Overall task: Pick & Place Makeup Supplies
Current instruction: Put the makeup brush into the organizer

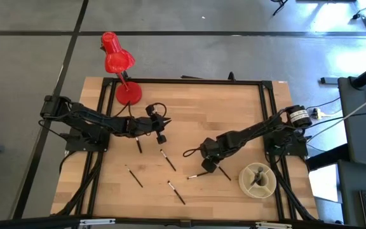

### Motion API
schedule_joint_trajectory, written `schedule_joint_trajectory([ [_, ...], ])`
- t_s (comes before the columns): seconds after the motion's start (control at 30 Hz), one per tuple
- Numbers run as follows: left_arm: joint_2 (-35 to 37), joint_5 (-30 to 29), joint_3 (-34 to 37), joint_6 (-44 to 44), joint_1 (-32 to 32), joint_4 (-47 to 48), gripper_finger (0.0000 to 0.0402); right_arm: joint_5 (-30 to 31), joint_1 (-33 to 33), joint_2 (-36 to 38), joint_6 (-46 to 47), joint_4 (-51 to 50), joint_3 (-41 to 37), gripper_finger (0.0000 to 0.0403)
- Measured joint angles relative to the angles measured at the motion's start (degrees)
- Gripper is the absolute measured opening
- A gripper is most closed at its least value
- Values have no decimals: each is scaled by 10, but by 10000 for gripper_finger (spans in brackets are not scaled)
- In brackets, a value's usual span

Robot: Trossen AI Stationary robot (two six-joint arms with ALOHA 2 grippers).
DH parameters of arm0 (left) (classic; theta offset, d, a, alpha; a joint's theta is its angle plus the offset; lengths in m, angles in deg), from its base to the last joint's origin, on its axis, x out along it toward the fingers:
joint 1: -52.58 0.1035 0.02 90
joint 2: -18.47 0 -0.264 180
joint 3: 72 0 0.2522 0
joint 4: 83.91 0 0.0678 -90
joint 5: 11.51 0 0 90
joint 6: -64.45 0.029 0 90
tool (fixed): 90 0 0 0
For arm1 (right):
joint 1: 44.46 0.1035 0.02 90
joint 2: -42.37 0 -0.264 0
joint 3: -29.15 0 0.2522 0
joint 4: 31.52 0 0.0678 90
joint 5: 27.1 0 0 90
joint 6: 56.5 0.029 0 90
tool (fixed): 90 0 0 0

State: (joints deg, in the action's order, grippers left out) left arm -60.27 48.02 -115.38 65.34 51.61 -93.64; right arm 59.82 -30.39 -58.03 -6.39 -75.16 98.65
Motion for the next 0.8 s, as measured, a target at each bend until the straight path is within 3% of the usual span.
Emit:
schedule_joint_trajectory([
  [0.17, 0, 0, 0, 5, 0, -3, 31, 28, 12, 11, -13, -26, 16, 6],
  [0.27, 0, -1, 0, 9, 0, -3, 31, 80, 32, 37, -13, -79, 41, 4],
  [0.57, 0, -2, 0, 10, 0, -3, 31, 358, 172, 164, 63, -321, 195, 2],
  [0.8, 0, 0, 0, 6, 0, -3, 31, 489, 329, 202, 160, -503, 282, 1],
])
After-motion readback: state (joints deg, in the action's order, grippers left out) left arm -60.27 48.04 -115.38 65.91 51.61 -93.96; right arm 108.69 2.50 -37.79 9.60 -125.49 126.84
